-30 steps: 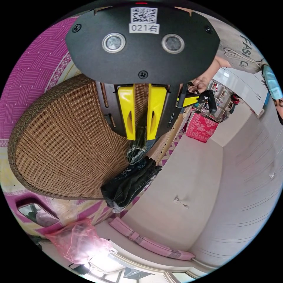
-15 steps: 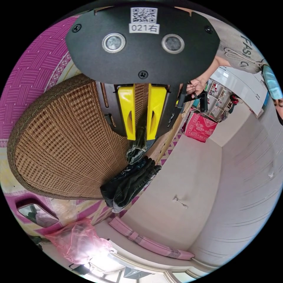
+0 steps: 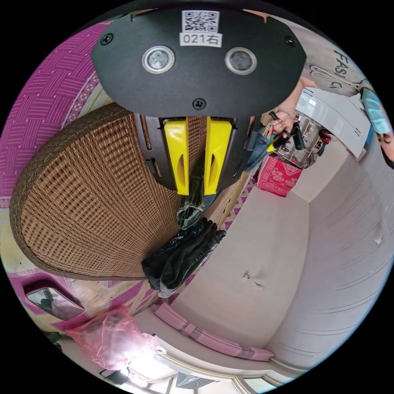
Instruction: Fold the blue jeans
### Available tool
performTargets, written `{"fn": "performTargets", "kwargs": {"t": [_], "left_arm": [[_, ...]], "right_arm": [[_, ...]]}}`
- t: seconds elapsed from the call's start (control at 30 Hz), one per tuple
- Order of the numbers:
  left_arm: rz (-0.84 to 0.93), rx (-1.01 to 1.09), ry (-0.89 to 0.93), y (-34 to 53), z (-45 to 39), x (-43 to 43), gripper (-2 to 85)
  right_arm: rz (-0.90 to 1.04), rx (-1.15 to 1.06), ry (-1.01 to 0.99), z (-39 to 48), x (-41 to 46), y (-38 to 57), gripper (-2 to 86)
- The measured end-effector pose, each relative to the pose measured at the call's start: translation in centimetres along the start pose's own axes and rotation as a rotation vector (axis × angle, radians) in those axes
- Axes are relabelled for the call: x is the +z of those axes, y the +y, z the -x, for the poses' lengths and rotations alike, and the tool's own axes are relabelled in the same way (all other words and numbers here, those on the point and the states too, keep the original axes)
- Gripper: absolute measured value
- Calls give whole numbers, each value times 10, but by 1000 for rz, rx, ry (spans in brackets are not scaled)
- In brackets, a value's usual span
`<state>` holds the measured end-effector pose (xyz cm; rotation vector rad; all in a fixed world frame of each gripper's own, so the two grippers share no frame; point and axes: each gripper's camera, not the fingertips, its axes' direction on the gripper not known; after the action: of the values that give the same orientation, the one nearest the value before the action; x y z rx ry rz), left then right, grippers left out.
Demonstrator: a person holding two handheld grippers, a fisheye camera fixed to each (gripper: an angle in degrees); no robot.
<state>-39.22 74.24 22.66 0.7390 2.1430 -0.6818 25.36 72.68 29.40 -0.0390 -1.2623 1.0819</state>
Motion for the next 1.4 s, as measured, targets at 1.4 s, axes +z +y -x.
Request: {"fn": "performTargets", "kwargs": {"t": [1.4], "left_arm": [[259,-158,-544,223,278,-120,-9]], "right_arm": [[694,-1072,491,340,156,-10,-6]]}}
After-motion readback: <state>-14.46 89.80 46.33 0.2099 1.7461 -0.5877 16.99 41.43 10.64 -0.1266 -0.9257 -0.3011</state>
